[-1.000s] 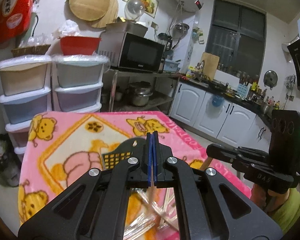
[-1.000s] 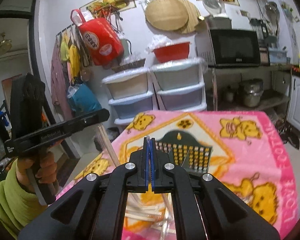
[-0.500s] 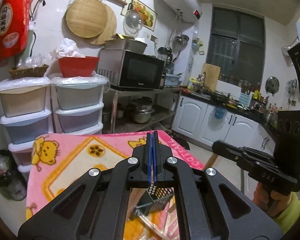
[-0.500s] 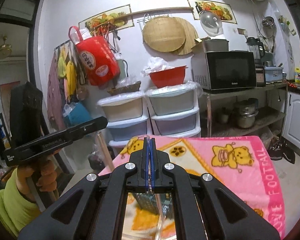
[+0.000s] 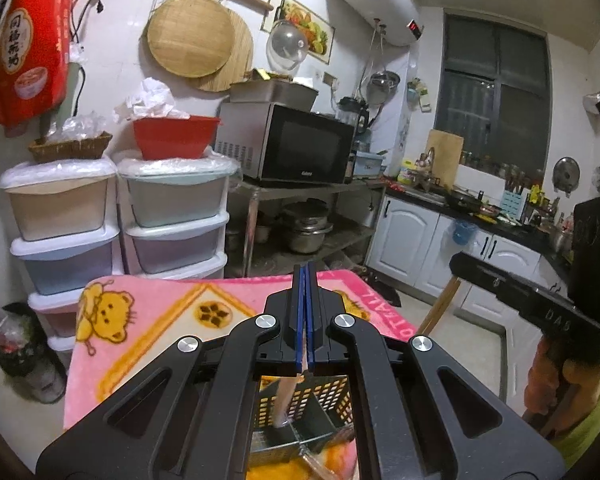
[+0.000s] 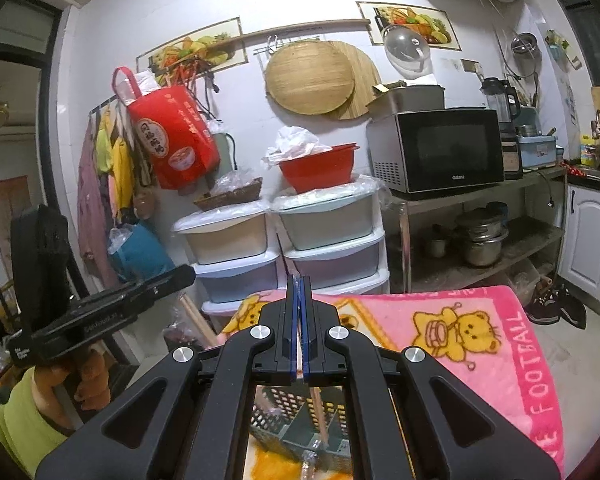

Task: Organize utensils
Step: 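Lift both held chopsticks and carry them above the green caddy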

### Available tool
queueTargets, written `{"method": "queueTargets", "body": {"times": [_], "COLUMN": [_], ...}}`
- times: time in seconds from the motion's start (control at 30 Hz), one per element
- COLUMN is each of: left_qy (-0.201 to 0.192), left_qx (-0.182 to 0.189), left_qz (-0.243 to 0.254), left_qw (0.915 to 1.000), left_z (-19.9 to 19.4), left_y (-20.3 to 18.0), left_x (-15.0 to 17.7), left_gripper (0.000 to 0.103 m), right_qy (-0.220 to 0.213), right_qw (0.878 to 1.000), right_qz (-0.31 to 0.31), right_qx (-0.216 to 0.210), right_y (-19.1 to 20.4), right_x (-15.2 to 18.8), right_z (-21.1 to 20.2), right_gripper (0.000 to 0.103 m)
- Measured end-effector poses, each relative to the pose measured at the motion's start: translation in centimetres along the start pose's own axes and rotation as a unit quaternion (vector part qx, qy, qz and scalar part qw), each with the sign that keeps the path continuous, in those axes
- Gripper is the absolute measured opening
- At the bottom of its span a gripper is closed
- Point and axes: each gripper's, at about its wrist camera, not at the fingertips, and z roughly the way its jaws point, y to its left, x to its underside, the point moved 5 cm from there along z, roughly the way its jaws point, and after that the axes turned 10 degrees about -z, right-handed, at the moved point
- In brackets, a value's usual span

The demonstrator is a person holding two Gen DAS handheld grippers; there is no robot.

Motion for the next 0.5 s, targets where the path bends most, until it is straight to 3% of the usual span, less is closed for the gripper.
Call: {"method": "queueTargets", "body": {"times": [0.5], "left_qy": [0.051], "left_qx": [-0.013], "left_qz": [-0.033], "left_qw": [0.9981], "left_z": [4.1], "left_y": [3.0], "left_x": [4.8], "left_gripper": [0.000], "right_qy": [0.069], "right_qw": [0.997], "right_qz": [0.040], "right_qx": [0.006], "right_y": [-2.1], "right_x": [5.7], "right_z": [4.5], "right_gripper": [0.002]}}
